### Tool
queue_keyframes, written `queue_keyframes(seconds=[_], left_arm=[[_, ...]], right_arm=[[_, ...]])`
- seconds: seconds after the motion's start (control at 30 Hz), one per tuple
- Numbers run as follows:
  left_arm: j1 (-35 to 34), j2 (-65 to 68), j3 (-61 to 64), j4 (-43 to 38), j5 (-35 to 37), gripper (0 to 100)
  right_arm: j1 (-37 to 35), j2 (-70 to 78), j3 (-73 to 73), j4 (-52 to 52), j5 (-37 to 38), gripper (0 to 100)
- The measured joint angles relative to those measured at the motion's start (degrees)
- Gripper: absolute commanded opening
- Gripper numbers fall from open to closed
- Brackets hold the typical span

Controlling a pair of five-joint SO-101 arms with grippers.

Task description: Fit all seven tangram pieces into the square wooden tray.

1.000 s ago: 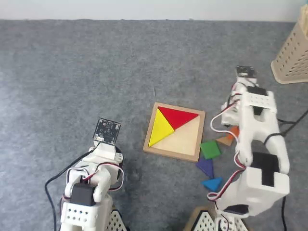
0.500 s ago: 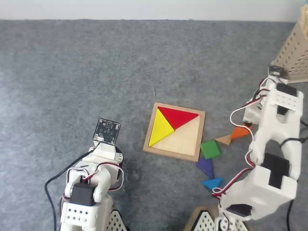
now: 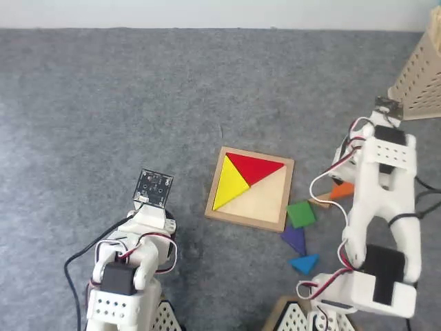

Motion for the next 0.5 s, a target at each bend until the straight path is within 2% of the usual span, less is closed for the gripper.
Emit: queue_keyframes(seconds=[0.2,0.3,0.5], left_arm=[[0.0,0.0,0.0,0.0,0.0,1],[0.0,0.0,0.0,0.0,0.0,1],[0.0,0.0,0.0,0.0,0.0,1]], right_arm=[[-3.52,6.77,-0.79,-0.79,-11.43,24.8],[-2.99,10.64,-3.52,-0.79,-14.68,28.2],[-0.62,13.98,-5.63,-1.32,-17.85,28.0]])
